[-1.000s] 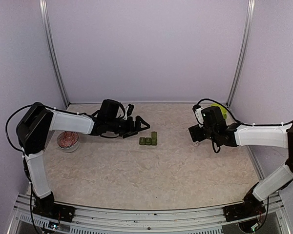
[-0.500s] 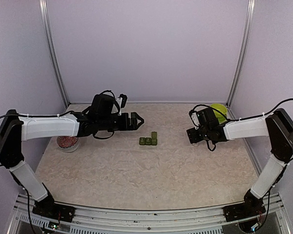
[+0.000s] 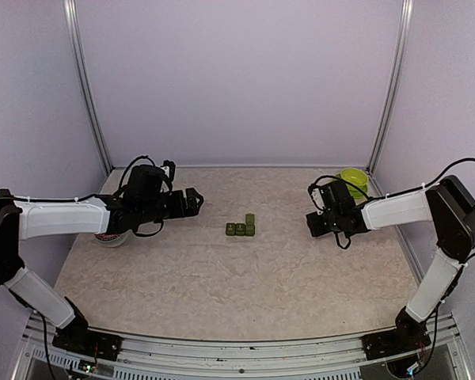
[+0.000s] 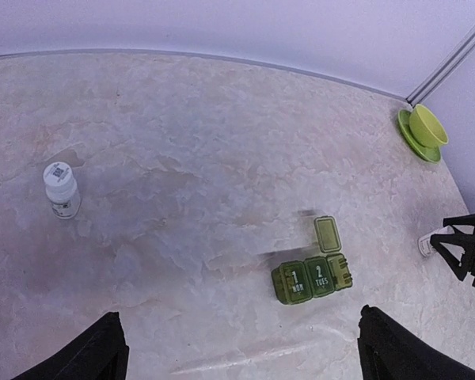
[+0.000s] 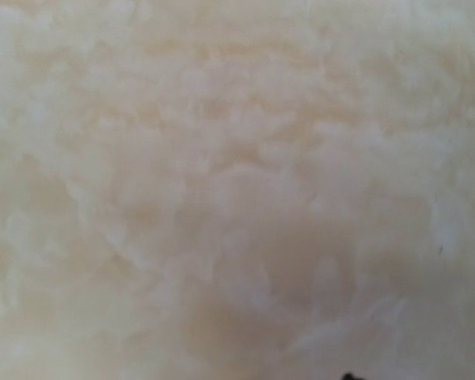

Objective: Sort the pills into containers
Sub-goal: Place the pill bottle at the center of the board.

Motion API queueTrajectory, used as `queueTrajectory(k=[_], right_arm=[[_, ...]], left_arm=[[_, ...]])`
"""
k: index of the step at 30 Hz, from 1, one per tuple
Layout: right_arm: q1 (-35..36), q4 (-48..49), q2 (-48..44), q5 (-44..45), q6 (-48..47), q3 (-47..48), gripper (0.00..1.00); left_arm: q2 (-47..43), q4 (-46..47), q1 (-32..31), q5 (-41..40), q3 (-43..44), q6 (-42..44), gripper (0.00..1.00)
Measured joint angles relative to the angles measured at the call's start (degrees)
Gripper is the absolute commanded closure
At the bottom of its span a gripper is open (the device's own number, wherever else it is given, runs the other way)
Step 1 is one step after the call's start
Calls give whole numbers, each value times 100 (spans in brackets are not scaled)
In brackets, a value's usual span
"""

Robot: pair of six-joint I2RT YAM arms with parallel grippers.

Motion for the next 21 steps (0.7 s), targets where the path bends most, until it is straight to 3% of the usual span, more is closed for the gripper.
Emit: queueTrajectory(k=[10,15,21], right_arm=[[0,129,-7,-63,92,-273,81],[0,166,-7,-160,66,-278,88],[0,216,-68,-634,-81,-293,87]], left_arm=[[-234,269,-22,-251,-496,-153,1],[-343,328,-22,-289,-560,-144,1],[-476,481,-22,-232,-743,-118,1]])
